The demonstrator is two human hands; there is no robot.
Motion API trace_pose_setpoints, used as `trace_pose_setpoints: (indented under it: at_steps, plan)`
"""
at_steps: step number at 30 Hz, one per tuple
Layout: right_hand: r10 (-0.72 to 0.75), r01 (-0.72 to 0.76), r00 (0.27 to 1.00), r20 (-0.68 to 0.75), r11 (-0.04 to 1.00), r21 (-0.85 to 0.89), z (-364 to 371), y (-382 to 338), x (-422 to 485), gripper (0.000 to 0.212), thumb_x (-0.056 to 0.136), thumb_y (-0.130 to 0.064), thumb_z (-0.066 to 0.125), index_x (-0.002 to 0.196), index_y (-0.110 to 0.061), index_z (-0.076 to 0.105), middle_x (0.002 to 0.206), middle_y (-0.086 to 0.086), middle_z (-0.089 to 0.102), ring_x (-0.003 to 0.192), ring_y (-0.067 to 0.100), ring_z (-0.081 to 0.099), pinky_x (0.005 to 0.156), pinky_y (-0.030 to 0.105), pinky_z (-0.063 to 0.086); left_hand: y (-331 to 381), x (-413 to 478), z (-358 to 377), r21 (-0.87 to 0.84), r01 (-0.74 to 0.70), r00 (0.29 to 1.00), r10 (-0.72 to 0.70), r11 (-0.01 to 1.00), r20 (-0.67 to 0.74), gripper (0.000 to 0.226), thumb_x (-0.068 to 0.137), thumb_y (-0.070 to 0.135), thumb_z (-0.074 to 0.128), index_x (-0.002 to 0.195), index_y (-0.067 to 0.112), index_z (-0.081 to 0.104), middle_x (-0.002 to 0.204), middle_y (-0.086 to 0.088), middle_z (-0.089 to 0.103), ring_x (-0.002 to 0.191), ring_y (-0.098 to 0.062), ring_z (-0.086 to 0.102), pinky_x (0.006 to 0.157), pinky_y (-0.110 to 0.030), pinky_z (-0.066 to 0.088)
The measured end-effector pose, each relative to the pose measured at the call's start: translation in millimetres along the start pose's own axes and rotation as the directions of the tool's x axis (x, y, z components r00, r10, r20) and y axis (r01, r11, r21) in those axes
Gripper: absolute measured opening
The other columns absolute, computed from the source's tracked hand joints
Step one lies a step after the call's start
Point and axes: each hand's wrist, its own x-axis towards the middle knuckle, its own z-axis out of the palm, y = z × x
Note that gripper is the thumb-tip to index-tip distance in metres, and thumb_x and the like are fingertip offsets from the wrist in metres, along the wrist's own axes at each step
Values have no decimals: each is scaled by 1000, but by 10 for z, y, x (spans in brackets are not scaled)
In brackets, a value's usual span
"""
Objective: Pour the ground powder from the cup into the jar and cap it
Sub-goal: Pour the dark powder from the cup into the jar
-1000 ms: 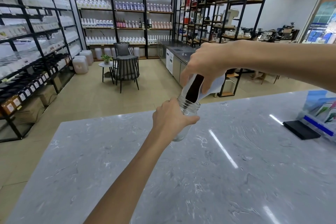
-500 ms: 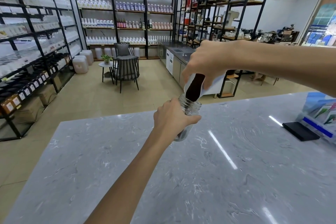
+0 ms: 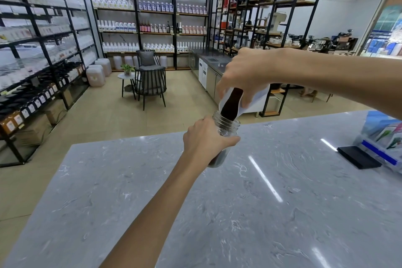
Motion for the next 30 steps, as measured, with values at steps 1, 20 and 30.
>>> trace_pose_setpoints:
  at_steps: [1, 20, 30]
  plan:
    - [2, -2, 1000, -2, 1000, -4, -4, 2, -2, 61, 66, -63, 79, 119, -44, 55, 60, -23, 27, 54, 2, 28, 50, 23, 17, 3, 4, -3, -1, -2, 1000, 2, 1000, -1, 64, 68, 69, 75, 103, 19, 55, 96, 1, 64, 88, -26, 60, 67, -34, 41]
    - [28, -28, 1000, -9, 998, -61, -22, -67, -137, 63, 68, -61, 79, 123, -43, 54, 60, -19, 25, 62, 13, 39, 49, 25, 14, 85, 49, 29, -6, 3, 1000, -3, 1000, 22, 70, 67, 73, 72, 106, 17, 56, 100, -1, 65, 94, -27, 62, 69, -36, 45]
    - [35, -37, 999, -28, 996, -80, -3, -66, -174, 62, 69, -61, 78, 123, -44, 53, 61, -19, 23, 70, 17, 45, 49, 25, 15, 134, 73, 4, -46, 8, 999, -7, 999, 32, 67, 67, 72, 74, 104, 18, 59, 99, -1, 67, 93, -27, 62, 69, -36, 47]
